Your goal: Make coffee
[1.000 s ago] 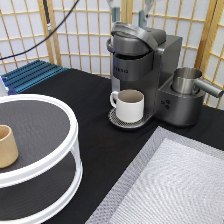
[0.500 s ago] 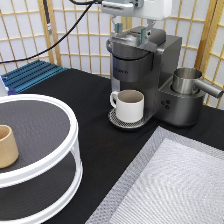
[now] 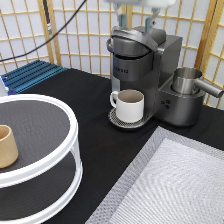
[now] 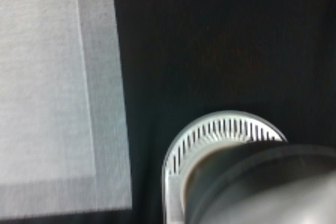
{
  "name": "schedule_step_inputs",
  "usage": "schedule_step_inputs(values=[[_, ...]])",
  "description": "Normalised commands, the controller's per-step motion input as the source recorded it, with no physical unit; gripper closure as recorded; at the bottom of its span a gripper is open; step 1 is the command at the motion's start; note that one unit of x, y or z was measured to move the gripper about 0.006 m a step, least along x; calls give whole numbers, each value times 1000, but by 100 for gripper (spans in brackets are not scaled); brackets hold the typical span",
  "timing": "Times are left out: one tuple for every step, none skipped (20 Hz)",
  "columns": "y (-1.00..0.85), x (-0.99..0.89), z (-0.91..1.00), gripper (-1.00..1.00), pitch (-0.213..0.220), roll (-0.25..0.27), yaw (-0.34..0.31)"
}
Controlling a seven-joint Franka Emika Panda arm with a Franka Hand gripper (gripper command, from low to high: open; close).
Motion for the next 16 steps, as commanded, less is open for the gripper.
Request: schedule_step_inputs(values=[[-226,-380,460,-100,2,94,0],[-346,-411,266,-100,2,91,0],[-686,-366,97,-100,0,120,0],[-797,-286,0,-100,0,114,-26],[-860,-120,0,-100,0,110,-29],[-846,-69,-46,-100,-6,89,-43],[-849,-54,-149,-100,-21,86,-43],[-846,-57,-229,-100,-34,81,-47],[-800,-123,-414,-100,-60,58,-58],[-786,-206,-494,-100,-72,51,-58],[-663,-277,-580,-100,-92,35,-60],[-631,-346,-617,-100,-101,31,-60],[-580,-431,-749,-100,-104,27,-51],[-349,-320,-843,-100,-109,1,-38],[-74,-214,-909,-100,-108,0,-35],[-109,-183,-1000,-100,-102,0,-17]])
